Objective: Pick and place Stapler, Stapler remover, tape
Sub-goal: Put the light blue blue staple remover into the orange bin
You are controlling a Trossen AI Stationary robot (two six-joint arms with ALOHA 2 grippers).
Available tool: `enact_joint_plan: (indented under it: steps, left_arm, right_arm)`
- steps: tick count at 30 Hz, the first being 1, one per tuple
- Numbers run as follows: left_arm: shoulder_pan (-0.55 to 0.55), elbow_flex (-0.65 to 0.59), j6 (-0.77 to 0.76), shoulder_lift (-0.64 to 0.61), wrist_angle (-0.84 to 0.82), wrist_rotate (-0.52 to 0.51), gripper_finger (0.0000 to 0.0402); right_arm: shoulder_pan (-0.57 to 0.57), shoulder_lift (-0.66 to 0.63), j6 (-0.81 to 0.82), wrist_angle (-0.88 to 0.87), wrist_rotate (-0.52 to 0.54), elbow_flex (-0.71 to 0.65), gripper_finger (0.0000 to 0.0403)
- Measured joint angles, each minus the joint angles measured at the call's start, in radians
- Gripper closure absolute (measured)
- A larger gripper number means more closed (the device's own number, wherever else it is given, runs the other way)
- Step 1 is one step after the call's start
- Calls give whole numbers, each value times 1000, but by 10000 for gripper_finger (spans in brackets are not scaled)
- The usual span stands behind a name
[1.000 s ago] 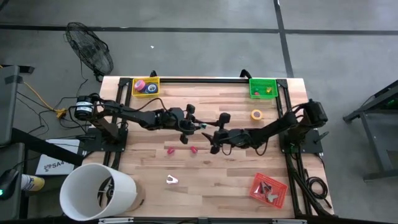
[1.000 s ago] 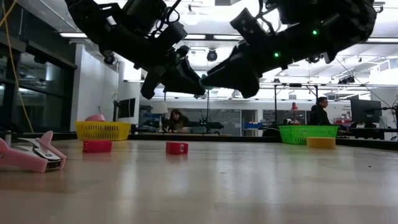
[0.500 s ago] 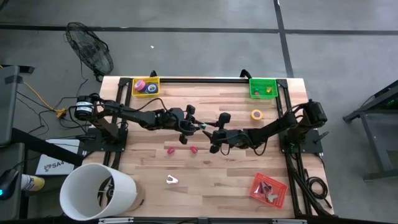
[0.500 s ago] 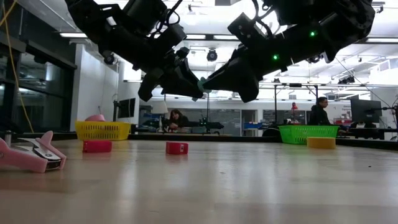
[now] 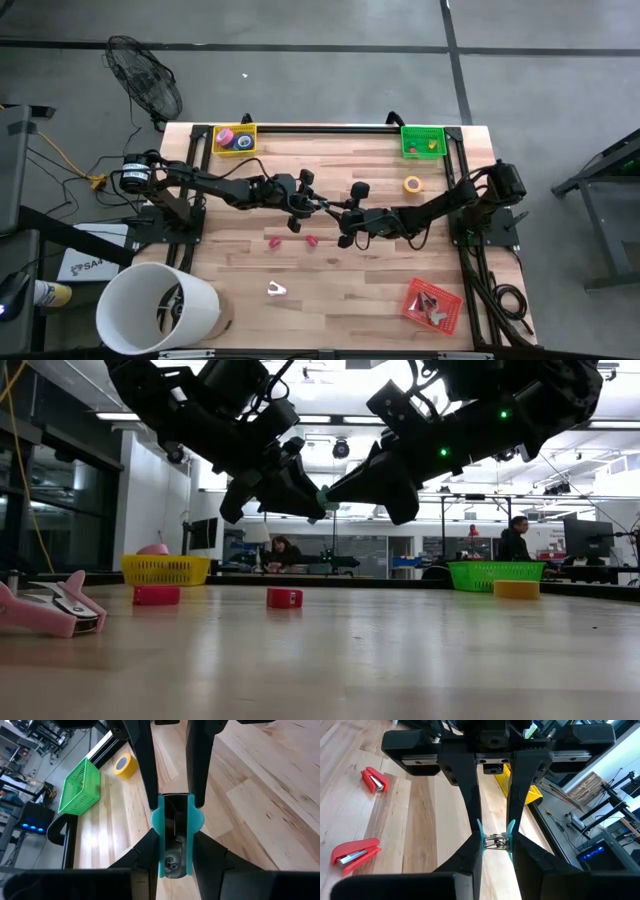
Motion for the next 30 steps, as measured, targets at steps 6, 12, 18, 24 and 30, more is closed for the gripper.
enact_joint_plan:
  steps: [6,12,18,24,30]
  left_arm:
    - [0,0,-3,0,0,0,313]
    - [0,0,-3,0,4,-3,225]
    - [0,0,-2,0,-38,-48,190]
    - [0,0,0,0,-92,-139,187]
    - [0,0,0,0,-94,-143,186]
  right_arm:
    - [0,0,8,0,0,0,329]
    - [0,0,33,-7,9,0,329]
    - [12,-35,105,-101,56,0,329]
    - [49,-203,351,-424,28,-1,329]
    - [118,-434,682,-821,-119,0,329]
